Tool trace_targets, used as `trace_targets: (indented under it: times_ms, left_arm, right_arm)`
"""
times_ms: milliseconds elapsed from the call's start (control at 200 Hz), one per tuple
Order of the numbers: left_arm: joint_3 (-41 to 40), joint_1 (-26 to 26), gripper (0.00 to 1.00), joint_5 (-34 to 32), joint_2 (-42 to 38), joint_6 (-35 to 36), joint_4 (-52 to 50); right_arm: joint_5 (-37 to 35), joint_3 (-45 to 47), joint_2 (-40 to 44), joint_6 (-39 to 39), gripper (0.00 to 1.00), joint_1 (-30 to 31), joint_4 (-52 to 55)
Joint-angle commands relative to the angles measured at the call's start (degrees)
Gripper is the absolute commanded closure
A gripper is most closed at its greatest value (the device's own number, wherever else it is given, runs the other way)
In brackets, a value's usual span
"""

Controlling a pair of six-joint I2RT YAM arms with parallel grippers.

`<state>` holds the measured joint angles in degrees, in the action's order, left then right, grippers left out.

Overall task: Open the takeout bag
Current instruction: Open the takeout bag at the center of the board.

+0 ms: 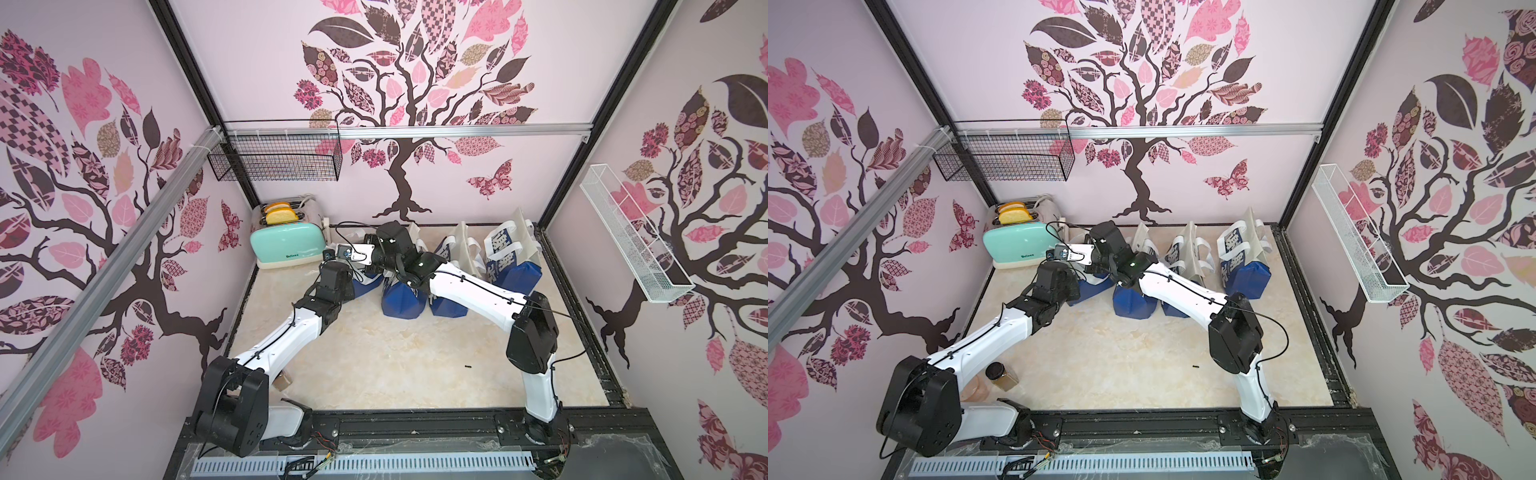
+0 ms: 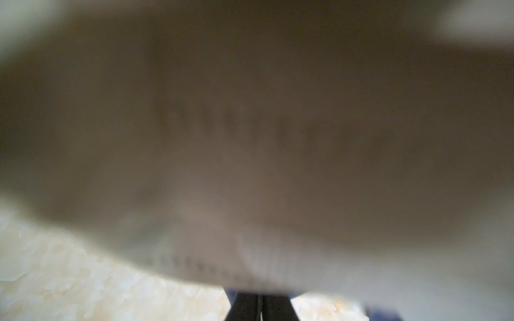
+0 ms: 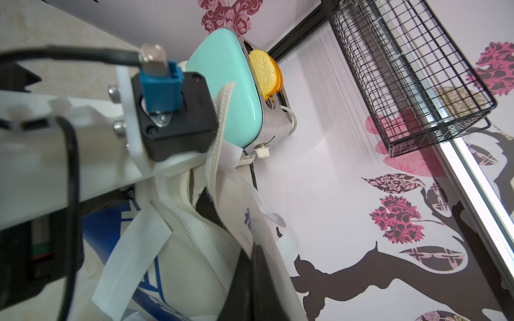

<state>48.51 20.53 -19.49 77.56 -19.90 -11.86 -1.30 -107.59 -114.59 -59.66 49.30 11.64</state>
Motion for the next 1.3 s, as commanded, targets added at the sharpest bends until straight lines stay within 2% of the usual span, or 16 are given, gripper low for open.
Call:
trace_targets:
  times_ms: [0,250,460,515,535,620,685,840,965,1290]
  left_arm:
    - [-2.54,-0.67,1.0,-0.29,3.18,0.13,-14.06]
    - [-2.03,-0.66,1.0,0.65,3.75,-0.05,-14.07]
    - [-1.22,-0.67,1.0,1.0,3.63,-0.48,-14.51]
    - [-1.01,-0.67,1.0,1.51,3.1,-0.66,-14.08]
    - [-0.86,-0.67,1.0,1.68,2.93,-0.7,-13.99]
    - [0.1,-0.67,1.0,2.21,1.97,-0.68,-14.11]
    - [0.82,-0.67,1.0,2.26,1.43,-0.45,-14.25]
    - [2.2,-0.67,1.0,2.35,1.06,0.13,-14.94]
    - [2.16,-0.68,1.0,2.5,0.93,0.14,-14.71]
    - [1.99,-0.71,1.0,2.7,0.84,0.7,-14.03]
  right_arm:
    - [1.29,-6.41,5.21,-1.21,1.0,-0.17,-4.93]
    - [1.95,-8.9,4.99,-1.76,1.0,-0.17,-3.57]
    - [2.26,-7.47,5.33,-0.07,1.0,-0.17,-4.23]
    - [2.13,-5.52,5.66,1.62,0.77,-0.25,-5.07]
    - [1.99,-4.44,5.96,2.5,0.72,-0.33,-5.79]
    - [1.88,0.25,6.78,5.75,0.56,-0.49,-7.93]
    - [2.14,3.53,7.09,7.05,0.53,-0.52,-8.88]
    - [2.8,8.62,7.62,13.02,0.54,-0.35,-11.43]
    - [4.39,10.74,7.84,14.87,0.59,0.19,-11.33]
    - [5.92,12.68,6.08,17.36,0.61,0.52,-11.23]
